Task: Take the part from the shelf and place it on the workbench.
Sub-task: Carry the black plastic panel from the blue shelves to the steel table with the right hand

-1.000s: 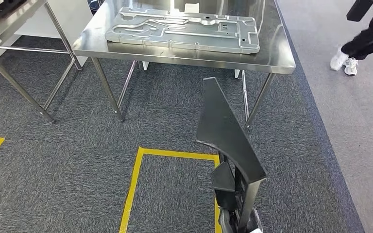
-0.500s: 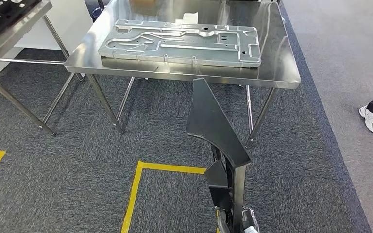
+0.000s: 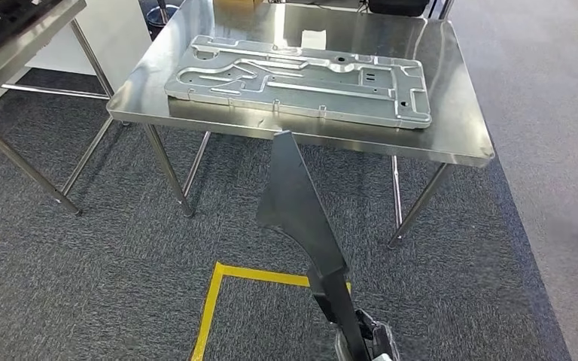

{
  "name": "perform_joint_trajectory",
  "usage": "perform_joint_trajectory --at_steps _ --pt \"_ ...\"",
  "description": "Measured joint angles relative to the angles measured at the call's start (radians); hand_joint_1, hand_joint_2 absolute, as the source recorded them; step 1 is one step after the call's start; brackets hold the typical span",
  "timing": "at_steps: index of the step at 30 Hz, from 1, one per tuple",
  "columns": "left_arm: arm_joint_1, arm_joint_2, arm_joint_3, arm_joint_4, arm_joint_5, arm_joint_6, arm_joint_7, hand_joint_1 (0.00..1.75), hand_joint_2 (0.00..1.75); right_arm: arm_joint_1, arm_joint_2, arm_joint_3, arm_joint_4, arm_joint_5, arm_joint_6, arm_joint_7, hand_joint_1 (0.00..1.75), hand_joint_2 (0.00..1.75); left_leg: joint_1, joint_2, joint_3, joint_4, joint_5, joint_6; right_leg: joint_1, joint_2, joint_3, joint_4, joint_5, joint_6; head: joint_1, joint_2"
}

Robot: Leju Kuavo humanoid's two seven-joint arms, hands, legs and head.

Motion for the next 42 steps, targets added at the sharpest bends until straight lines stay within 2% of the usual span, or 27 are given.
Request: perform_joint_trajectory --at_steps 3,4,5,8,9,11,12,14,15,16,19,20,21,23,25,26,28,30,31,32,34,35,36,38,40,41,42 --pt "0.001 -0.001 0.001 0.000 0.000 0.000 0.000 0.00 1.75 0.002 0.000 -0.001 0.001 0.005 0.001 0.001 1.75 1.75 -0.001 -0.005 0.042 -0.001 -0.037 -0.007 0.010 0.000 -0.012 -0.133 0.154 -0.016 -0.001 0.000" --pt "0.001 -0.001 0.001 0.000 -0.001 -0.001 0.000 0.00 1.75 0.004 0.000 -0.001 0.001 0.009 0.002 0.002 1.75 1.75 -0.002 -0.006 0.052 -0.006 -0.049 -0.012 0.014 -0.001 -0.011 -0.155 0.189 -0.023 -0.003 0.000" --pt "0.002 -0.001 0.001 0.000 -0.001 -0.002 0.000 0.00 1.75 0.006 0.001 -0.002 0.002 0.016 0.003 0.004 1.75 1.75 -0.003 -0.007 0.065 -0.008 -0.054 -0.018 0.017 -0.001 -0.008 -0.164 0.201 -0.028 -0.004 0.000" --pt "-0.001 0.000 0.002 -0.002 -0.002 -0.007 0.001 0.00 1.75 0.009 0.010 -0.009 0.000 0.064 0.002 0.015 1.75 1.75 -0.005 -0.003 0.082 0.013 -0.042 -0.036 0.011 0.001 0.039 -0.199 0.182 -0.047 -0.006 0.000" --pt "-0.003 0.001 0.002 -0.003 -0.002 -0.010 0.001 0.00 1.75 0.008 0.016 -0.014 -0.005 0.094 0.001 0.023 1.75 1.75 -0.004 -0.001 0.062 0.053 -0.034 -0.041 0.007 0.001 0.061 -0.213 0.177 -0.053 -0.010 0.000" --pt "-0.004 0.002 0.002 -0.006 -0.002 -0.015 0.002 0.00 1.75 0.004 0.033 -0.037 -0.028 0.192 -0.001 0.050 1.75 1.75 -0.001 0.003 -0.017 0.167 -0.046 -0.051 0.002 -0.001 0.103 -0.235 0.163 -0.059 -0.019 0.000" --pt "-0.002 0.002 0.002 -0.008 -0.002 -0.016 0.003 0.00 1.75 -0.001 0.044 -0.053 -0.046 0.246 0.001 0.064 1.75 1.75 0.002 0.004 -0.064 0.217 -0.072 -0.056 0.001 -0.001 0.123 -0.243 0.153 -0.059 -0.021 0.000" --pt "0.005 0.002 0.001 -0.013 -0.001 -0.018 0.005 0.00 1.75 -0.014 0.070 -0.091 -0.081 0.349 0.015 0.087 1.75 1.75 0.009 0.007 -0.135 0.244 -0.136 -0.064 -0.003 0.003 0.166 -0.256 0.128 -0.057 -0.021 0.000" --pt "0.008 0.002 0.000 -0.016 -0.001 -0.020 0.005 0.00 1.75 -0.021 0.087 -0.111 -0.096 0.395 0.028 0.095 1.75 1.75 0.011 0.008 -0.156 0.224 -0.147 -0.067 -0.006 0.005 0.189 -0.259 0.113 -0.054 -0.021 0.000" --pt "0.011 0.002 -0.002 -0.018 -0.001 -0.023 0.006 0.00 1.75 -0.030 0.105 -0.132 -0.110 0.441 0.042 0.101 1.75 1.75 0.012 0.009 -0.169 0.184 -0.125 -0.070 -0.008 0.006 0.213 -0.261 0.095 -0.050 -0.021 0.000" --pt "0.023 0.002 -0.005 -0.025 -0.002 -0.032 0.008 0.00 1.75 -0.065 0.157 -0.193 -0.140 0.604 0.059 0.115 1.75 1.75 0.010 0.021 -0.186 0.065 0.089 -0.065 -0.010 0.011 0.271 -0.260 0.039 -0.031 -0.025 0.000" --pt "0.026 0.001 -0.008 -0.027 -0.002 -0.034 0.009 0.00 1.75 -0.081 0.167 -0.209 -0.147 0.662 0.059 0.120 1.75 1.75 0.008 0.023 -0.185 0.053 0.130 -0.059 -0.009 0.012 0.286 -0.262 0.026 -0.023 -0.025 0.000" --pt "0.025 0.001 -0.013 -0.030 -0.002 -0.034 0.011 0.00 1.75 -0.097 0.176 -0.223 -0.153 0.712 0.060 0.125 1.75 1.75 0.005 0.023 -0.179 0.052 0.127 -0.052 -0.009 0.013 0.294 -0.258 0.025 -0.014 -0.025 0.000" --pt "0.020 -0.001 -0.025 -0.035 -0.002 -0.035 0.012 0.00 1.75 -0.125 0.189 -0.244 -0.167 0.772 0.064 0.132 1.75 1.75 0.008 0.017 -0.150 0.036 0.113 -0.036 -0.011 0.011 0.271 -0.199 0.062 -0.001 -0.024 0.000" --pt "0.017 -0.002 -0.032 -0.040 -0.002 -0.035 0.015 0.00 1.75 -0.143 0.194 -0.256 -0.174 0.817 0.065 0.135 1.75 1.75 0.011 0.012 -0.111 0.006 0.102 -0.024 -0.011 0.008 0.185 -0.070 0.101 0.005 -0.022 0.000" --pt "0.018 -0.002 -0.035 -0.042 -0.002 -0.036 0.018 0.00 1.75 -0.149 0.194 -0.259 -0.174 0.853 0.064 0.137 1.75 1.75 0.010 0.011 -0.092 -0.007 0.095 -0.020 -0.010 0.007 0.134 -0.014 0.095 0.005 -0.021 0.000" --pt "0.022 -0.002 -0.040 -0.043 -0.002 -0.037 0.024 0.00 1.75 -0.167 0.191 -0.265 -0.172 0.949 0.063 0.141 1.75 1.75 0.009 0.007 -0.051 -0.027 0.076 -0.017 -0.008 0.006 0.044 0.039 0.024 0.006 -0.021 0.000" --pt "0.025 -0.002 -0.048 -0.044 -0.002 -0.040 0.028 0.00 1.75 -0.197 0.183 -0.267 -0.165 1.026 0.075 0.147 1.75 1.75 0.008 0.001 -0.006 -0.038 0.050 -0.019 -0.006 0.006 -0.013 0.014 -0.035 0.003 -0.020 0.000" --pt "0.026 -0.002 -0.052 -0.046 -0.002 -0.042 0.029 0.00 1.75 -0.212 0.177 -0.267 -0.159 1.046 0.086 0.151 1.75 1.75 0.008 -0.002 0.017 -0.041 0.034 -0.020 -0.004 0.006 -0.029 -0.023 -0.022 -0.001 -0.020 0.000" --pt "0.027 -0.003 -0.056 -0.047 -0.002 -0.045 0.030 0.00 1.75 -0.225 0.172 -0.266 -0.152 1.058 0.097 0.155 1.75 1.75 0.008 -0.004 0.037 -0.044 0.017 -0.021 -0.001 0.006 -0.038 -0.075 0.037 -0.008 -0.019 0.000" --pt "0.029 -0.004 -0.060 -0.050 -0.002 -0.051 0.030 0.00 1.75 -0.245 0.162 -0.265 -0.140 1.071 0.117 0.168 1.75 1.75 0.005 -0.008 0.071 -0.043 -0.017 -0.027 0.009 0.007 -0.048 -0.166 0.203 -0.023 -0.017 0.000" --pt "0.029 -0.004 -0.061 -0.051 -0.002 -0.053 0.030 0.00 1.75 -0.254 0.158 -0.263 -0.135 1.077 0.126 0.176 1.75 1.75 0.004 -0.010 0.087 -0.046 -0.029 -0.033 0.013 0.009 -0.048 -0.189 0.259 -0.030 -0.017 0.000" --pt "0.028 -0.005 -0.063 -0.052 -0.002 -0.054 0.031 0.00 1.75 -0.263 0.155 -0.262 -0.130 1.083 0.134 0.185 1.75 1.75 0.003 -0.011 0.100 -0.045 -0.034 -0.040 0.015 0.010 -0.043 -0.198 0.277 -0.037 -0.017 0.000" --pt "0.024 -0.004 -0.068 -0.056 -0.002 -0.055 0.031 0.00 1.75 -0.278 0.151 -0.259 -0.124 1.090 0.142 0.199 1.75 1.75 0.003 -0.010 0.099 -0.015 -0.017 -0.051 0.013 0.013 -0.016 -0.209 0.259 -0.049 -0.018 0.000" --pt "0.017 -0.002 -0.074 -0.060 -0.002 -0.058 0.031 0.00 1.75 -0.290 0.148 -0.258 -0.118 1.092 0.146 0.205 1.75 1.75 0.005 -0.004 0.042 0.091 0.011 -0.058 0.009 0.011 0.022 -0.230 0.243 -0.062 -0.021 0.000" --pt "0.016 -0.002 -0.076 -0.062 -0.002 -0.060 0.031 0.00 1.75 -0.293 0.148 -0.257 -0.116 1.092 0.151 0.208 1.75 1.75 0.007 -0.001 -0.001 0.153 0.008 -0.061 0.007 0.009 0.041 -0.238 0.233 -0.067 -0.023 0.000" --pt "0.015 -0.002 -0.076 -0.063 -0.002 -0.061 0.031 0.00 1.75 -0.296 0.147 -0.257 -0.113 1.092 0.156 0.210 1.75 1.75 0.008 0.001 -0.045 0.204 -0.018 -0.064 0.007 0.008 0.060 -0.243 0.220 -0.070 -0.025 0.000"
